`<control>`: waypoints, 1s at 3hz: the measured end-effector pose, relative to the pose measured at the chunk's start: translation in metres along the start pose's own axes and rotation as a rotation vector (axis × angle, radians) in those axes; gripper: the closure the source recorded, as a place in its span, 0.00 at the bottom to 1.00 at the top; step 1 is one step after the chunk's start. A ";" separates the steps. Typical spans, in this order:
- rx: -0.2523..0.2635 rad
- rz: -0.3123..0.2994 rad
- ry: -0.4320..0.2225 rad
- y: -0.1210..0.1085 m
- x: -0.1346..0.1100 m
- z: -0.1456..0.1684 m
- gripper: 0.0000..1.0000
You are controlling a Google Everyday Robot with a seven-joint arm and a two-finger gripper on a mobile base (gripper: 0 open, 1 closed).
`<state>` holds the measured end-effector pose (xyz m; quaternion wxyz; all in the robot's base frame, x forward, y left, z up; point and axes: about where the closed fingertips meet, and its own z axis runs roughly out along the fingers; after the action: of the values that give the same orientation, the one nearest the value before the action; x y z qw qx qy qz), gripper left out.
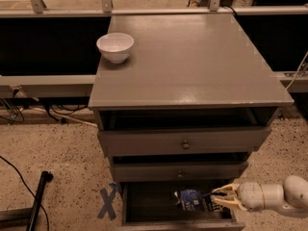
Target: Place blue chip bag into bottom drawer
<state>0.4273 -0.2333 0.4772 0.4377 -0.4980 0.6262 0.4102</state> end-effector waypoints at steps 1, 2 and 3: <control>-0.049 0.056 -0.034 -0.008 0.044 0.030 1.00; -0.068 0.103 -0.048 -0.023 0.078 0.046 1.00; -0.061 0.152 -0.036 -0.037 0.108 0.049 1.00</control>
Offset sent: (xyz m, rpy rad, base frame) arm 0.0376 0.0158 -0.1341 0.0879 0.1577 0.0254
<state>0.4576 -0.2217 0.3571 0.4013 -0.4547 0.6414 0.4699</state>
